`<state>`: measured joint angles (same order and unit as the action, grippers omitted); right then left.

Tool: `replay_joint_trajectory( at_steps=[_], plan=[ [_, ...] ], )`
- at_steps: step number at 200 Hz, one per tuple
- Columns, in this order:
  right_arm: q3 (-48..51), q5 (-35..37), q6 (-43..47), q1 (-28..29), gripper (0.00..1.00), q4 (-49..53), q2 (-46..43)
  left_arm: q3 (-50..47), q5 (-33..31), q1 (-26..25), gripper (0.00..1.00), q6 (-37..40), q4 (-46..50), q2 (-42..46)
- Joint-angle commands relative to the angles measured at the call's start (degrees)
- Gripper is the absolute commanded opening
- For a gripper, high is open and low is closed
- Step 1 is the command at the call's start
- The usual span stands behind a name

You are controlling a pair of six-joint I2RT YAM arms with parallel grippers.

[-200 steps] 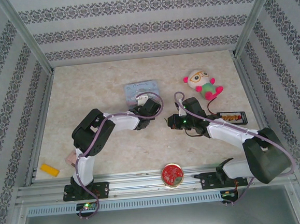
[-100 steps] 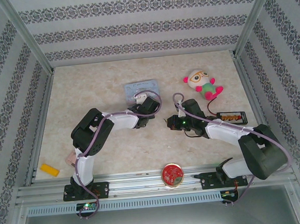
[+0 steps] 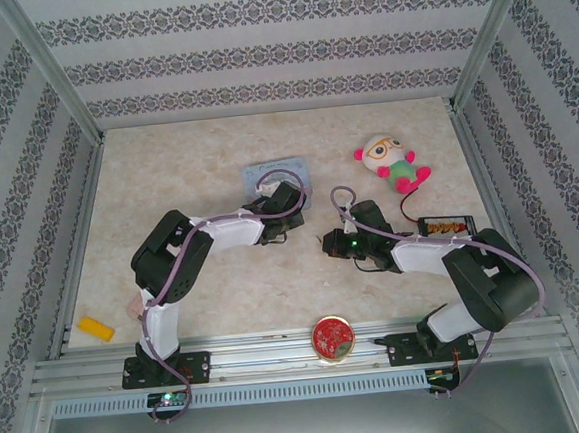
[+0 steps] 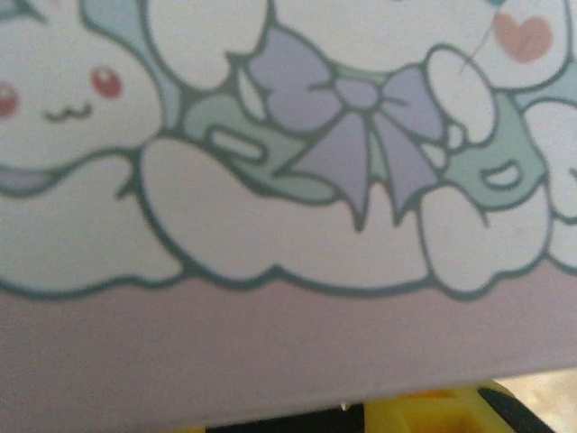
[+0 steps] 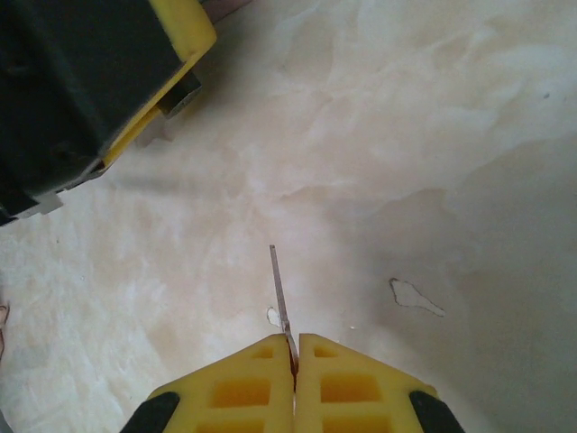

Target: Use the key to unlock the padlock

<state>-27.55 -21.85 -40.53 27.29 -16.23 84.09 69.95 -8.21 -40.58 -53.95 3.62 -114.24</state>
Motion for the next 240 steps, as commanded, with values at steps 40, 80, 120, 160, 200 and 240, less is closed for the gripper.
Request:
replay_joint_trajectory(
  at_steps=[40, 80, 120, 160, 200, 240],
  plan=[
    [2.4, 2.0, -1.0, 1.6, 0.00, -5.8, 0.5, -2.6, 6.4, -0.9, 0.08, -5.8, -4.7, 3.8],
    [2.9, 2.2, 0.4, 2.6, 0.00, -9.4, 2.1, -4.1, 8.5, -1.0, 0.06, -8.2, -7.4, 3.2],
    [2.6, 2.6, 0.3, 3.9, 0.00, -16.4, 6.5, -5.0, 8.5, -1.0, 0.05, -8.5, -7.7, 3.6],
    [2.4, 4.8, 0.2, 5.4, 0.00, -20.0, 9.0, -5.3, 9.2, -0.9, 0.04, -8.9, -8.1, 3.6],
    [2.6, 5.4, -0.3, 5.6, 0.00, -22.9, 10.6, -5.5, 9.7, -0.9, 0.02, -9.4, -8.6, 3.4],
    [2.1, 5.9, -0.8, 5.7, 0.00, -24.7, 12.0, -5.8, 10.1, -0.9, 0.02, -9.9, -9.0, 3.4]
  ],
)
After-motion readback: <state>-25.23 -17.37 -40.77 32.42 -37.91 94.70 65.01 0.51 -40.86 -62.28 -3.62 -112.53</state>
